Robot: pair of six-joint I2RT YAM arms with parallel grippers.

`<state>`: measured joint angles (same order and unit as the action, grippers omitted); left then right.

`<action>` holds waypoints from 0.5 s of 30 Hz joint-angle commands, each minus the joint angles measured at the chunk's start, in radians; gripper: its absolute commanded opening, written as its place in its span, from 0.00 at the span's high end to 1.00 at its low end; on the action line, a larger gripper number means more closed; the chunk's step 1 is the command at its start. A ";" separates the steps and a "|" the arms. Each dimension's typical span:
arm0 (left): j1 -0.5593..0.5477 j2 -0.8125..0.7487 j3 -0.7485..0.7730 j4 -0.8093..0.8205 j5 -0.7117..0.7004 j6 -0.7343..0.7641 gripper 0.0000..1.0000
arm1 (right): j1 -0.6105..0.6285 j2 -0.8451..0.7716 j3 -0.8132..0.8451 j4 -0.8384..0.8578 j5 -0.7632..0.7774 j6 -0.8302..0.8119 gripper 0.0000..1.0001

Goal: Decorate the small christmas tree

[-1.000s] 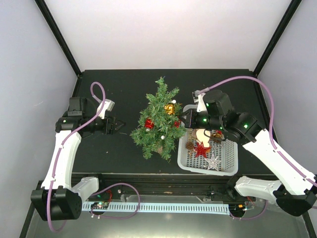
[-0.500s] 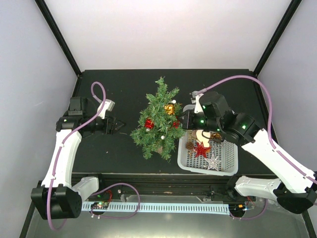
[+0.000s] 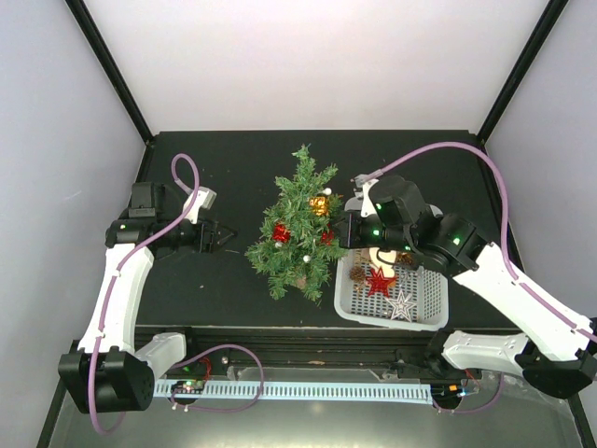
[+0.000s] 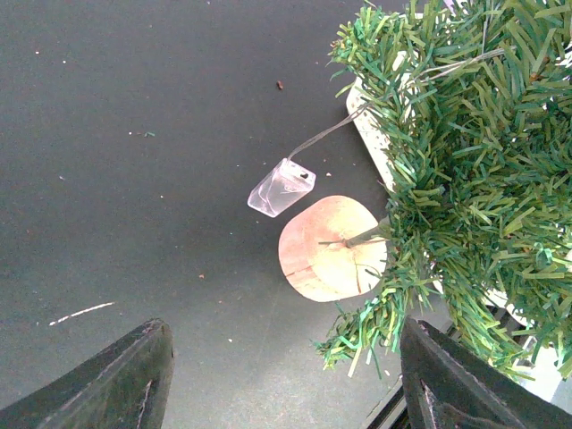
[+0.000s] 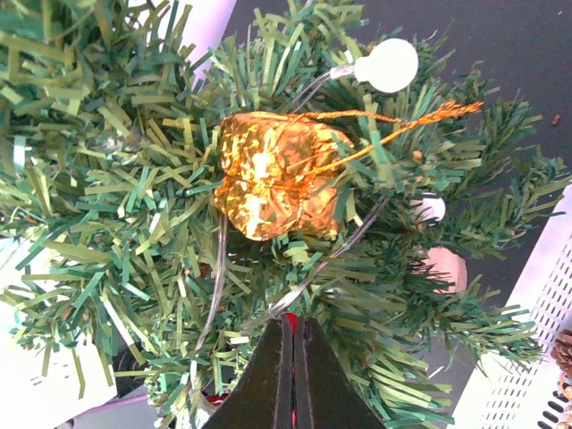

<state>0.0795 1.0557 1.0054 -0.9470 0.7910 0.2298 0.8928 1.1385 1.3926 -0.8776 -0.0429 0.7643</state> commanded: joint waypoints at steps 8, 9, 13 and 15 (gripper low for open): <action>0.007 0.000 0.000 0.022 0.013 -0.010 0.30 | 0.034 0.008 -0.029 0.009 0.013 -0.003 0.99; 0.007 0.000 0.000 0.022 0.013 -0.010 0.29 | 0.034 0.009 -0.030 0.008 0.012 -0.002 0.99; 0.007 0.001 -0.001 0.022 0.013 -0.010 0.29 | 0.033 0.015 -0.034 0.014 0.012 -0.004 0.99; 0.007 0.001 -0.001 0.022 0.013 -0.010 0.29 | 0.034 0.017 -0.029 0.014 0.017 -0.004 0.99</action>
<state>0.0795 1.0557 1.0050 -0.9413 0.7910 0.2295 0.9195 1.1515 1.3647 -0.8772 -0.0395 0.7643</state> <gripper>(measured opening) 0.707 0.013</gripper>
